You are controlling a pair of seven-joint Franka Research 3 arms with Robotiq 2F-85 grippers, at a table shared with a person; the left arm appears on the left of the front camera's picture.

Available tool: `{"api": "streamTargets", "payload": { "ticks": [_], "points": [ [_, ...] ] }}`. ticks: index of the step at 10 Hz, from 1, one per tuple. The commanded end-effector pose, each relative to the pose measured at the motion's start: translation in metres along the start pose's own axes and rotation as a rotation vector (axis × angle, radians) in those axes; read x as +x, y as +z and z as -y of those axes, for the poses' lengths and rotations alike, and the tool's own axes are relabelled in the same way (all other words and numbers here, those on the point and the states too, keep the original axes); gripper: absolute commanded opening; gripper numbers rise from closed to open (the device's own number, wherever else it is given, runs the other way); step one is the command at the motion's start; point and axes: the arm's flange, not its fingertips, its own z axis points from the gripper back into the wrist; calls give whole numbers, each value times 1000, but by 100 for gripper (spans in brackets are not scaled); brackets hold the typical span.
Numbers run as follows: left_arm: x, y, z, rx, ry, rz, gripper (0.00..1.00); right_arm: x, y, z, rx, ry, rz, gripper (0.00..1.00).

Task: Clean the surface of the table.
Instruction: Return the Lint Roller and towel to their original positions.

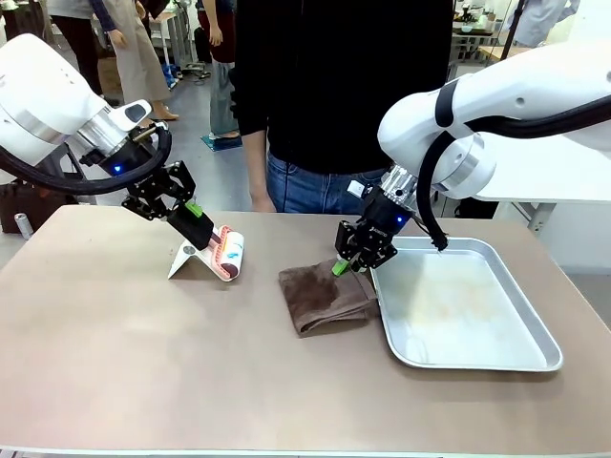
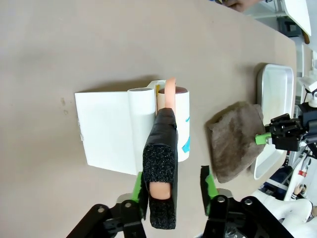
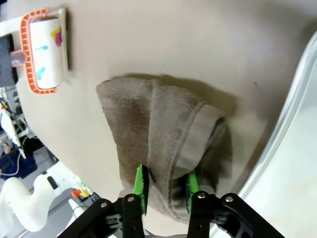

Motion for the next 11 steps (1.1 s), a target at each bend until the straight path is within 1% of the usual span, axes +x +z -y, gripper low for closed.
{"api": "streamTargets", "payload": {
  "ticks": [1,2,3,4,6,7,9,10,11],
  "points": [
    [3,6,4,-7,19,5,100,4,-2,-3,9,17,26,100],
    [3,8,3,-5,21,11,100,4,-3,-3,12,19,32,100],
    [3,12,2,-6,23,19,100,4,-4,-4,8,34,39,96],
    [1,17,1,-5,26,30,100,3,-4,-6,-1,60,47,100],
    [-5,34,-1,0,30,58,100,0,2,-11,-2,105,92,100],
    [-11,47,-1,-6,31,75,100,-4,11,-13,10,117,129,100],
    [-32,82,-2,-33,28,105,100,-20,41,-11,46,116,239,100],
    [-50,105,-3,-65,24,118,100,-33,62,-3,85,99,313,100],
    [-70,124,-4,-111,18,125,100,-45,79,7,145,85,358,100]
  ]
}}
